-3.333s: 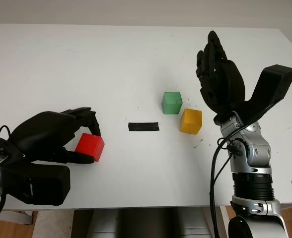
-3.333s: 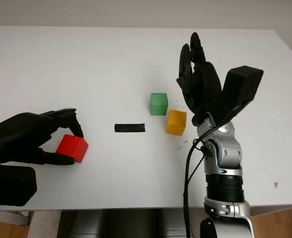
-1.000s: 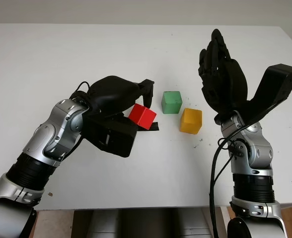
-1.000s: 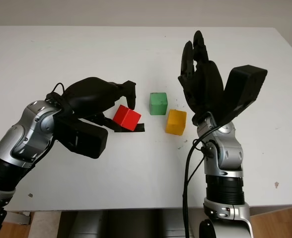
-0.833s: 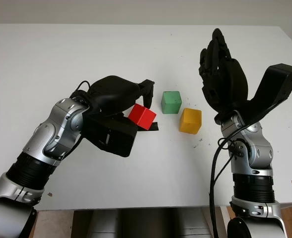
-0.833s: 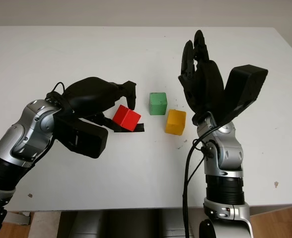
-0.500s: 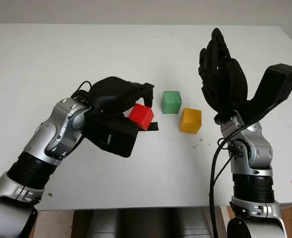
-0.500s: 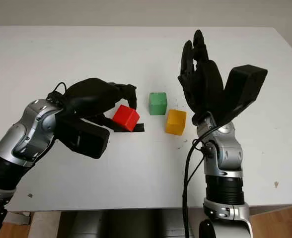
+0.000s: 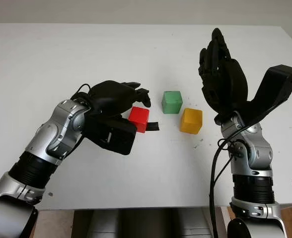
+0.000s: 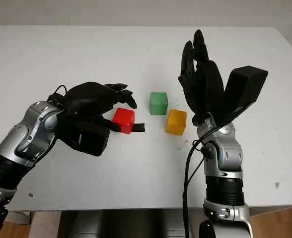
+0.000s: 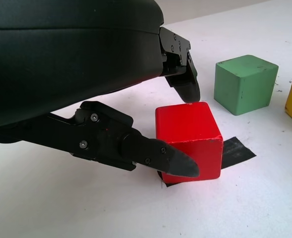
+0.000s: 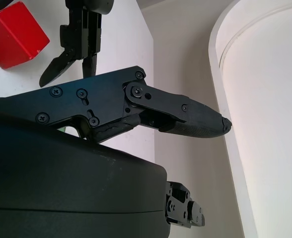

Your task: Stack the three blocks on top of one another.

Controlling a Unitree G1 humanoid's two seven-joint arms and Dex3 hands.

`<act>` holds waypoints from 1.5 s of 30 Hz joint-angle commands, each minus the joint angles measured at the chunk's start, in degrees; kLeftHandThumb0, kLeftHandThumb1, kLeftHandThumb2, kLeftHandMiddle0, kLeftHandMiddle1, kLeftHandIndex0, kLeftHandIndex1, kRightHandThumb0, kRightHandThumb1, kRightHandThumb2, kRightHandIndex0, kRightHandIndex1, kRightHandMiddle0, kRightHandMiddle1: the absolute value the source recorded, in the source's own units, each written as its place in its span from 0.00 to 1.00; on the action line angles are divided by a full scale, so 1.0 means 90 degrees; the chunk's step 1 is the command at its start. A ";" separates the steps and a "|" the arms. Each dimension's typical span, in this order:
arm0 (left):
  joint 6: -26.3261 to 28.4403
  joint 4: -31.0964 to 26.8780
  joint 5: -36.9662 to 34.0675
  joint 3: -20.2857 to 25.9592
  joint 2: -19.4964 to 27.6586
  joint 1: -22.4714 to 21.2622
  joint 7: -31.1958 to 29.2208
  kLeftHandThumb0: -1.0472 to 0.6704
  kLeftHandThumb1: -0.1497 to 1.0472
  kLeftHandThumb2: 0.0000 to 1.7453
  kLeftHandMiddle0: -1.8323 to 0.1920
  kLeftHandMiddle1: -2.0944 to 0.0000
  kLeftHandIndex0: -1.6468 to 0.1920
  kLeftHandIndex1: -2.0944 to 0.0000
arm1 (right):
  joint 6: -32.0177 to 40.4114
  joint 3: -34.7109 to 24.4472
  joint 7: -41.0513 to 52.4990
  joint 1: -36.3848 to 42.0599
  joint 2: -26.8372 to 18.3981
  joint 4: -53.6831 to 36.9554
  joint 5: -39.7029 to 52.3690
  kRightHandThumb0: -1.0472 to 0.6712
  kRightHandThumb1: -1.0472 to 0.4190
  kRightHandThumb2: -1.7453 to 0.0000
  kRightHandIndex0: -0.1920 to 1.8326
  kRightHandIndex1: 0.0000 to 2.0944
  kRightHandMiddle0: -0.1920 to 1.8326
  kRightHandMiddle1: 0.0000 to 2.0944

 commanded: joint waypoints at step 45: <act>0.1257 -0.1870 -0.5346 0.3704 -0.2320 0.2705 0.2964 0.15 1.00 0.30 1.00 1.00 1.00 1.00 | -0.0511 0.0925 0.1871 -0.0041 -0.3321 -0.0269 -0.2860 0.24 0.11 0.97 0.19 0.08 0.19 0.06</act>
